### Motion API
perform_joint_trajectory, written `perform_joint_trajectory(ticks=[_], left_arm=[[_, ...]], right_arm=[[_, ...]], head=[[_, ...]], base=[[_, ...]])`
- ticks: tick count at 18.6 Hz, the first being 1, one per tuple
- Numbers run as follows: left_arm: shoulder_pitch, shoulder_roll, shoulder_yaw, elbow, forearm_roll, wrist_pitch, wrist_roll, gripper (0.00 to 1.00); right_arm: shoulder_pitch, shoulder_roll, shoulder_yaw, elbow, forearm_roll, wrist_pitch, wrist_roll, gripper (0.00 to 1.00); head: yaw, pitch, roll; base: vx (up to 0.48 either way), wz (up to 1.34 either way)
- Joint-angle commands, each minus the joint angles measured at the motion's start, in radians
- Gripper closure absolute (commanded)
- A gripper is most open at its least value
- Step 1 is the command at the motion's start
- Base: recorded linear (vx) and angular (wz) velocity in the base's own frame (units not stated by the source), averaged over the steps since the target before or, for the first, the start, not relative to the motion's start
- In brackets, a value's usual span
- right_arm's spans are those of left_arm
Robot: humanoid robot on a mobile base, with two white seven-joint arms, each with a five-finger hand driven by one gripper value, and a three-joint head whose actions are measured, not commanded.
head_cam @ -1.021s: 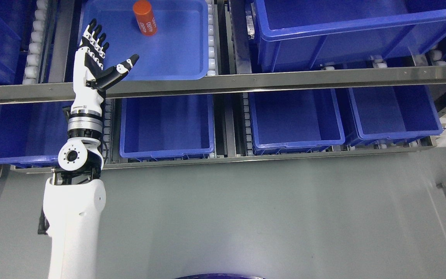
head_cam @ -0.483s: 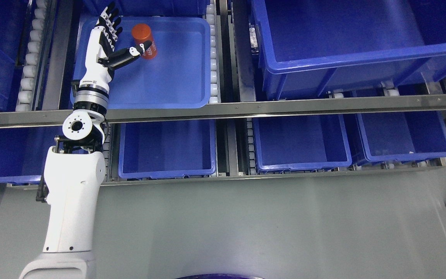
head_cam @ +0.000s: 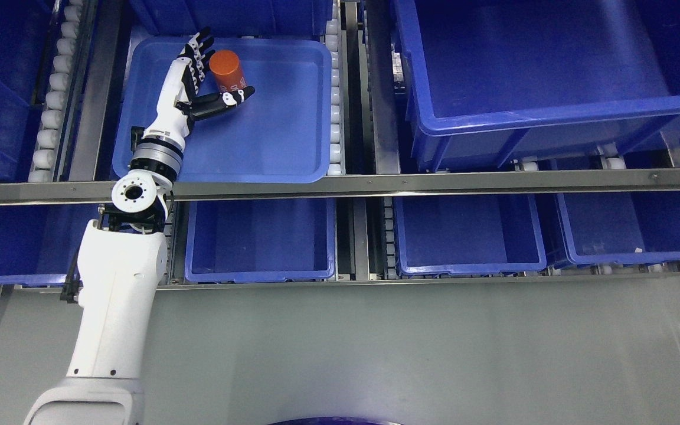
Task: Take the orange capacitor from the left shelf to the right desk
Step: 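Close the left hand around the orange capacitor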
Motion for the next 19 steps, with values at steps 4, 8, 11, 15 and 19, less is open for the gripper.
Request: perform_joint_trajectory(ticks=[4, 8, 11, 15, 19], left_arm=[[-0.009, 0.002, -0.049, 0.046, 0.016, -0.014, -0.02, 0.25], [-0.005, 0.004, -0.02, 0.048, 0.017, -0.03, -0.021, 0.51], [-0.002, -0.002, 0.02, 0.048, 0.017, -0.04, -0.023, 0.69], [0.0, -0.03, 0.046, 0.046, 0.019, -0.104, -0.026, 0.98], [0.0, -0.066, 0.072, 0.025, 0.02, -0.11, -0.041, 0.99]], right_arm=[[0.014, -0.017, -0.011, -0.034, 0.0, 0.0, 0.0, 0.0], [0.014, -0.017, -0.011, -0.034, 0.0, 0.0, 0.0, 0.0], [0.014, -0.017, -0.011, -0.034, 0.0, 0.0, 0.0, 0.0], [0.014, -0.017, -0.011, -0.034, 0.0, 0.0, 0.0, 0.0], [0.014, -0.017, -0.011, -0.034, 0.0, 0.0, 0.0, 0.0]], head=[[0.0, 0.0, 0.0], [0.0, 0.0, 0.0], [0.0, 0.0, 0.0], [0.0, 0.0, 0.0], [0.0, 0.0, 0.0]], base=[[0.025, 0.01], [0.003, 0.0], [0.0, 0.0], [0.0, 0.0], [0.0, 0.0]])
